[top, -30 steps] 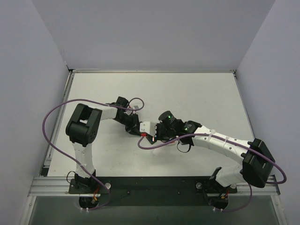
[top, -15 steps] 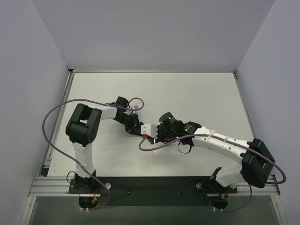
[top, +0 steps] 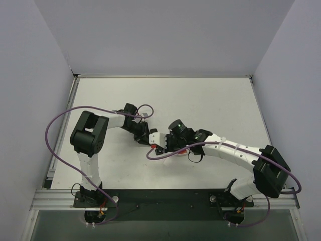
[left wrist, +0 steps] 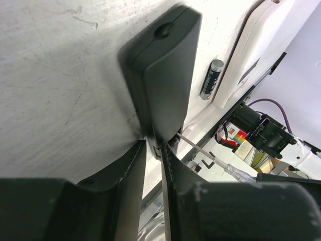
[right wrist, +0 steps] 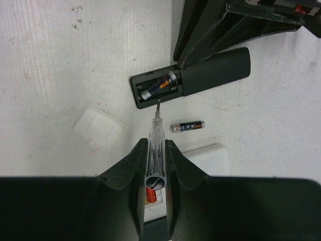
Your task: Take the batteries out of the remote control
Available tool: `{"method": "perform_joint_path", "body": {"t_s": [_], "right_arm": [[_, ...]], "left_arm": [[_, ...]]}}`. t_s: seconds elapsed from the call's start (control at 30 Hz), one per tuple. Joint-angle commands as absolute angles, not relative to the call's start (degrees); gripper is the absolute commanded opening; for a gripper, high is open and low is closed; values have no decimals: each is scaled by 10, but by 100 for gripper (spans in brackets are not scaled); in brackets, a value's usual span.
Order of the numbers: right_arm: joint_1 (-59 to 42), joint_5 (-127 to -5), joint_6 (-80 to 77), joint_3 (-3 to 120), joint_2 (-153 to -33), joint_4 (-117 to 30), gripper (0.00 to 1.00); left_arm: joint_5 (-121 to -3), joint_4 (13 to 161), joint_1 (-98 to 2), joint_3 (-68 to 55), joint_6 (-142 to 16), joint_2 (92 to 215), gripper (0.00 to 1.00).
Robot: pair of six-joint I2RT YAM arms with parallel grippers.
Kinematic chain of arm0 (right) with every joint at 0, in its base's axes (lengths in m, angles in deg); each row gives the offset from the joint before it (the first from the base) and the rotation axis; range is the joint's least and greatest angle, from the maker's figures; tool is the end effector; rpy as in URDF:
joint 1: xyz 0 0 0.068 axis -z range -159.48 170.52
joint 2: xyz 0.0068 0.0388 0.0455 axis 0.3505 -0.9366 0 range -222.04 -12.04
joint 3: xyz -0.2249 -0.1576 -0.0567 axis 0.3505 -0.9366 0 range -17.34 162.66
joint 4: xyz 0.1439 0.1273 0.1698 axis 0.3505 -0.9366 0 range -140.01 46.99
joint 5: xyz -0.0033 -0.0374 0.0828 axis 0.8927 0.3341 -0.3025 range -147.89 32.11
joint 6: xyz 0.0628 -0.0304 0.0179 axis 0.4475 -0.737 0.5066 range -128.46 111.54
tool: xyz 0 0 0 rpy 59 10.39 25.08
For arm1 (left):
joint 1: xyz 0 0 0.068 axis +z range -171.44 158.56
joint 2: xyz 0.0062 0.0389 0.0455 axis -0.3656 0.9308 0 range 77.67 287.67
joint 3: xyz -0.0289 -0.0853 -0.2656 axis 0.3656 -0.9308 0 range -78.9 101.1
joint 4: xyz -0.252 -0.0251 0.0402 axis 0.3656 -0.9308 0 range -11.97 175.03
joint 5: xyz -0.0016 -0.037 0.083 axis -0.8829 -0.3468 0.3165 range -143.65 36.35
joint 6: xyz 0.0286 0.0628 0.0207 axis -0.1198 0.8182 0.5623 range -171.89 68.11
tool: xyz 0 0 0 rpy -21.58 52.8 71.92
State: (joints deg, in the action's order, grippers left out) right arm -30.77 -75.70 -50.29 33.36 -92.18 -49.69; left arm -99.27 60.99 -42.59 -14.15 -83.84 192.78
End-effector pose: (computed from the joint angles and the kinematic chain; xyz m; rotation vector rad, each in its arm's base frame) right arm 0.1841 0.2589 0.2387 -1.7121 1.3811 0.4343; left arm 0.3257 -0.1716 0.1021 0.1014 -2.7675 1.2097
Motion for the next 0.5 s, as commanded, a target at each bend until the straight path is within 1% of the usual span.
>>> {"method": "perform_joint_path", "body": {"t_s": [0.0,0.23,0.47], "right_arm": [[-300,-804,-483,342,-953,-520,0],[-294,-799,-423,283,-926,-443,0],[-286,-806,-396,260,-896,-393,0]], "left_arm": [[-983,624,-421,-133,-832,1927,29],[-982,623,-421,-134,-832,1928,29],[-983,624,-421,-137,-833,1927,30]]}}
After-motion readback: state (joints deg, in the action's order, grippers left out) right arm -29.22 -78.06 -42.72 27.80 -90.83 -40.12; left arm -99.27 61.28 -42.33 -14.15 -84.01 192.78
